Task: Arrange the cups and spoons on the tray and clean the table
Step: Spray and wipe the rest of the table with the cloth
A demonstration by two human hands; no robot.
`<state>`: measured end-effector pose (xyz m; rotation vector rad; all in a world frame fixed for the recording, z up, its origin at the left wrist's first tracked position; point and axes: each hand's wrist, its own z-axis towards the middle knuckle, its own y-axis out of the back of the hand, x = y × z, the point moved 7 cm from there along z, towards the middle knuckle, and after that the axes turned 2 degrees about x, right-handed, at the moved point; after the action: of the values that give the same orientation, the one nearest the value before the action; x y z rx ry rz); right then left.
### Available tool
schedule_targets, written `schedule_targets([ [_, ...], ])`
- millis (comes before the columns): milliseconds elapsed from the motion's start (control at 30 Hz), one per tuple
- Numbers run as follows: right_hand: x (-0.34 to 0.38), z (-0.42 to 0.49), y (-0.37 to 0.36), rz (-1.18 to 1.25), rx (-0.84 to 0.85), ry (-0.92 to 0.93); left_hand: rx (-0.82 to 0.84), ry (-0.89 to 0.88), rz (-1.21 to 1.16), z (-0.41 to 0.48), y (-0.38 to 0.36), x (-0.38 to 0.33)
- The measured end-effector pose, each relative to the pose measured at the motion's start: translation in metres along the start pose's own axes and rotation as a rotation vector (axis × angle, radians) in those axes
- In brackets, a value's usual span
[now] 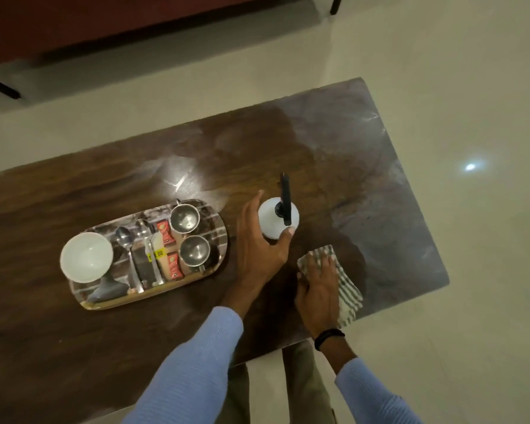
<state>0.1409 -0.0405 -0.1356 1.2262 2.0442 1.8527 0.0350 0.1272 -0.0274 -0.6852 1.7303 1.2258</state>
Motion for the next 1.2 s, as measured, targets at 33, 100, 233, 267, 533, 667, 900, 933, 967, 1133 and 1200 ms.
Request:
schedule_targets([
  [33, -0.006, 0.001, -0.004, -0.06, 0.034, 0.018, 0.02, 0.012, 0.01, 0.003, -0.005, 0.001],
  [100, -0.022, 0.004, -0.009, -0.131, 0.085, 0.038, 0.063, 0.052, 0.032, 0.008, -0.022, 0.003],
  [233, -0.04, 0.008, -0.016, -0.151, 0.124, 0.098, -0.023, 0.101, -0.009, 0.015, -0.033, 0.002],
  [267, -0.043, 0.007, -0.018, -0.148, 0.131, 0.108, -0.064, 0.091, -0.013, 0.018, -0.033, 0.002],
  [533, -0.051, 0.007, -0.029, -0.126, 0.163, 0.132, -0.187, 0.009, -0.028, 0.032, -0.049, -0.019],
  [667, -0.054, 0.008, -0.028, -0.103, 0.179, 0.139, -0.162, -0.017, 0.061, 0.04, -0.059, -0.035],
  [900, -0.065, 0.008, -0.022, -0.086, 0.175, 0.061, 0.133, 0.058, 0.127, 0.048, -0.1, -0.041],
  [933, -0.066, 0.008, -0.022, -0.082, 0.173, 0.05, 0.223, 0.098, 0.108, 0.049, -0.109, -0.032],
  [967, -0.067, 0.008, -0.022, -0.077, 0.173, 0.044, 0.276, 0.126, 0.134, 0.05, -0.115, -0.024],
  [1133, -0.066, 0.008, -0.021, -0.079, 0.155, 0.012, 0.424, 0.133, 0.29, 0.046, -0.139, -0.004],
  [1200, -0.067, 0.007, -0.021, -0.082, 0.146, -0.007, 0.449, 0.149, 0.308, 0.047, -0.141, -0.001],
])
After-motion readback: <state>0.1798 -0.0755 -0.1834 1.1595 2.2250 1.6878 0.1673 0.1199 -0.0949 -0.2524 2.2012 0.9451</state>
